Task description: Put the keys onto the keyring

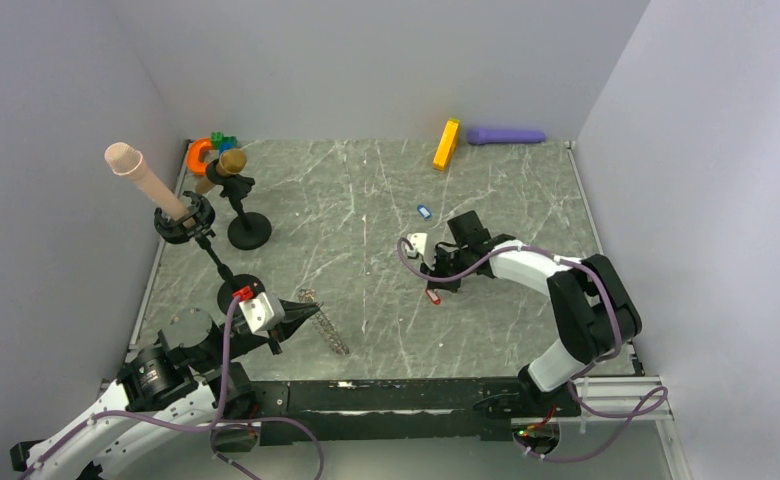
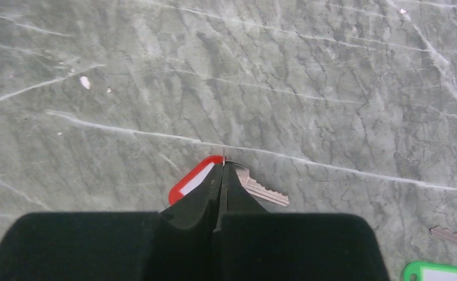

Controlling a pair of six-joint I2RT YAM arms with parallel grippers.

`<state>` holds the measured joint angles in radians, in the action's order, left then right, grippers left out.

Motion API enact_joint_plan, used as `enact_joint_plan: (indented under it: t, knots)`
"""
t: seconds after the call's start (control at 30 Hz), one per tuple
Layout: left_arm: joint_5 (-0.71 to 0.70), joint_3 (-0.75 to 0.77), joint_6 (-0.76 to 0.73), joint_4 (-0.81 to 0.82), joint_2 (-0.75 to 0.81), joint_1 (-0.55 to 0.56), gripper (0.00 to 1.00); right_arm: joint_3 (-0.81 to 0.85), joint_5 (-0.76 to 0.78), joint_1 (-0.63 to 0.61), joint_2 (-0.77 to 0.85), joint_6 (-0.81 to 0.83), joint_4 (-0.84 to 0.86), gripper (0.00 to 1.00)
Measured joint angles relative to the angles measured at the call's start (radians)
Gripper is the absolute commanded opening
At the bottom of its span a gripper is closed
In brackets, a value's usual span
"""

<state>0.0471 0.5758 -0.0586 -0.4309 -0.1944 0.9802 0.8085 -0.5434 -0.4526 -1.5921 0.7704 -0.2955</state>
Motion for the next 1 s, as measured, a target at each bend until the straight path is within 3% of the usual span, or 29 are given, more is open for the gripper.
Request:
enact_joint_plan:
  t: [0.17, 0.5, 0.8, 1.0]
  knots:
    - [0.000, 0.000, 0.000, 0.001, -0.004, 0.000, 0.00, 0.055, -0.064, 0.008, 0.038, 0.011, -0.102, 0.00]
    - [0.001, 0.000, -0.001, 0.006, -0.018, 0.000, 0.00, 0.358, -0.323, 0.017, 0.051, 0.085, -0.394, 0.00]
    - [0.008, 0.001, -0.008, 0.018, -0.022, 0.000, 0.00, 0.710, -0.654, 0.019, 0.051, 0.535, -0.992, 0.00]
    - [0.019, 0.002, -0.013, 0.063, -0.057, 0.000, 0.00, 0.856, -0.803, 0.009, 0.051, 0.583, -1.140, 0.00]
